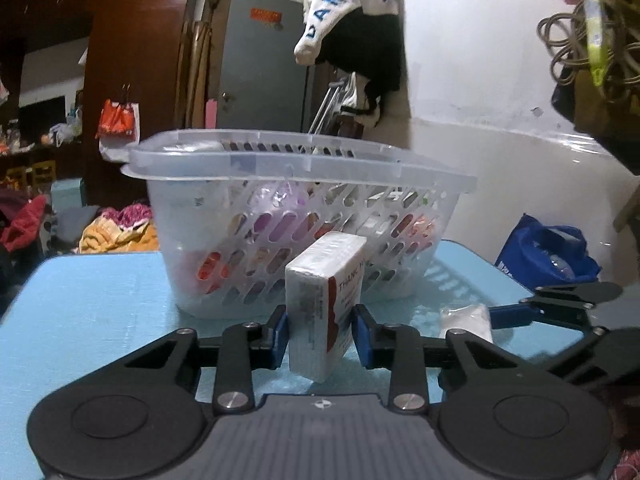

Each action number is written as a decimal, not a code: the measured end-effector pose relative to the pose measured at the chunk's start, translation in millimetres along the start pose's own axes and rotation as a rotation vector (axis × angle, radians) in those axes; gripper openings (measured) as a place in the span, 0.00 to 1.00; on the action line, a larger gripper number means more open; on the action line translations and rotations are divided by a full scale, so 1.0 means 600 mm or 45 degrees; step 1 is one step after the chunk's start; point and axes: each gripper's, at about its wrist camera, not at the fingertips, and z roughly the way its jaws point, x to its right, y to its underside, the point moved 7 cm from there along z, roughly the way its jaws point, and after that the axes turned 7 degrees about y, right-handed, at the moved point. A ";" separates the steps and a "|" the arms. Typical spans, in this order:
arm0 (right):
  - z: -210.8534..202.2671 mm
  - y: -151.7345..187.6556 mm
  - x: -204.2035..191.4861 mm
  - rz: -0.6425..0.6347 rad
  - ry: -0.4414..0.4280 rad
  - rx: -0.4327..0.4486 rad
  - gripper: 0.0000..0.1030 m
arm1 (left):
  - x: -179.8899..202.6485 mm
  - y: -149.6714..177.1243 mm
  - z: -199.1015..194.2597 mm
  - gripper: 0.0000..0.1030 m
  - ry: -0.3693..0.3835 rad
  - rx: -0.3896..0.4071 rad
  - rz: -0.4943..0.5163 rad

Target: Organize objects

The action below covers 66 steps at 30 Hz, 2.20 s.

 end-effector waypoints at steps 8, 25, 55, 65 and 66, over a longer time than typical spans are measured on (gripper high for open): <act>-0.017 -0.001 -0.003 -0.029 0.040 0.078 0.79 | 0.005 -0.004 -0.018 0.36 0.111 0.097 -0.043; -0.061 -0.015 0.003 0.002 0.058 0.301 0.79 | 0.014 -0.004 -0.039 0.35 0.132 0.188 -0.028; -0.026 -0.235 0.064 0.059 0.145 0.474 1.00 | -0.073 -0.231 -0.013 1.00 -0.177 0.236 -0.129; -0.093 -0.183 0.059 0.183 0.364 0.365 1.00 | -0.061 -0.192 -0.068 1.00 -0.321 0.100 0.051; -0.102 -0.181 0.056 0.181 0.349 0.385 1.00 | -0.059 -0.193 -0.069 1.00 -0.307 0.096 0.046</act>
